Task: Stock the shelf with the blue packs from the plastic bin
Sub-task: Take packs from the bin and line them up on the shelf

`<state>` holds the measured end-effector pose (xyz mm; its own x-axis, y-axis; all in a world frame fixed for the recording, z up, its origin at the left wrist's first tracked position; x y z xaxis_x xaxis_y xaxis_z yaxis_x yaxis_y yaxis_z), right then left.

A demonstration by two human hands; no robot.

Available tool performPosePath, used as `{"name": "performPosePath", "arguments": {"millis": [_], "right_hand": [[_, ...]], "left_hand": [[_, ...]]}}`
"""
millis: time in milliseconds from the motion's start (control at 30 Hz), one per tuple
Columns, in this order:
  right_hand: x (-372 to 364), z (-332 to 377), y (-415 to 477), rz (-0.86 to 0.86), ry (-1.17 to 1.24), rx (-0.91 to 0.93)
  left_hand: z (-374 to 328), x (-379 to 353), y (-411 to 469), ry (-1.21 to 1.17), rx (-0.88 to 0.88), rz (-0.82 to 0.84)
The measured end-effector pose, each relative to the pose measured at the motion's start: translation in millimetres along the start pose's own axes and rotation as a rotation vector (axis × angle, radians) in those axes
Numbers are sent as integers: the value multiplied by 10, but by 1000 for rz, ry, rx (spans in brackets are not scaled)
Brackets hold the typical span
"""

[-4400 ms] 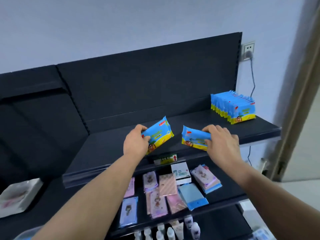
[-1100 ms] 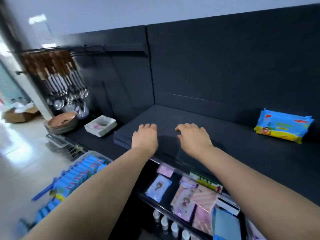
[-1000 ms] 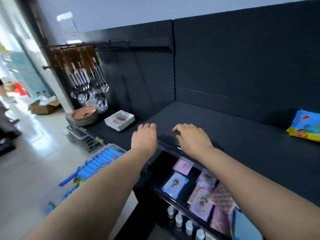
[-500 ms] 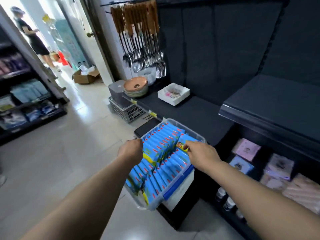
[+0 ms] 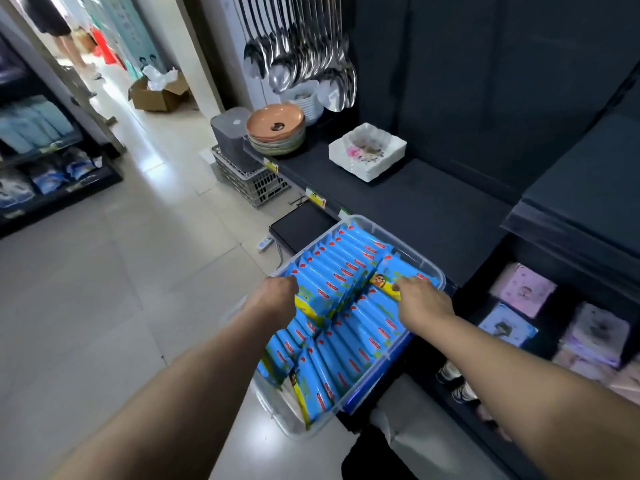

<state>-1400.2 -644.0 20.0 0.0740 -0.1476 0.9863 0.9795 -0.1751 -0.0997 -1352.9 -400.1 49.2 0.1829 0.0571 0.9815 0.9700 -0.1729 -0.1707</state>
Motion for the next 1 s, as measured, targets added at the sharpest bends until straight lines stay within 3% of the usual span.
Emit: {"name": "performPosePath", "arguments": {"millis": [333, 500, 667, 833, 1000], "right_hand": [[-151, -356, 664, -20, -54, -80], [-143, -376, 756, -118, -160, -106], [-256, -471, 736, -77, -228, -159], [-336, -458, 629, -41, -133, -210], [-109, -423, 334, -186, 121, -326]], "left_hand": [[-367, -180, 691, -93, -13, -32], [-218, -212, 764, -107, 36, -15], [-83, -197, 897, -112, 52, -20], [-159, -360, 927, -34, -74, 45], [-278, -474, 892, 103, -285, -3]]}}
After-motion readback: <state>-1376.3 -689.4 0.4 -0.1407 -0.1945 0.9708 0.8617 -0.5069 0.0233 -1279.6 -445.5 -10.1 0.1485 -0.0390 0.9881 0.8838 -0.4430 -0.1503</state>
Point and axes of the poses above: each hand's wrist, its own y-axis towards the middle knuckle, its own x-axis out of the back of the hand, z = x × y, the point moved 9 cm from there along y, towards the middle knuckle, and after that the axes turned 11 degrees about -z, right-handed, at the moved point
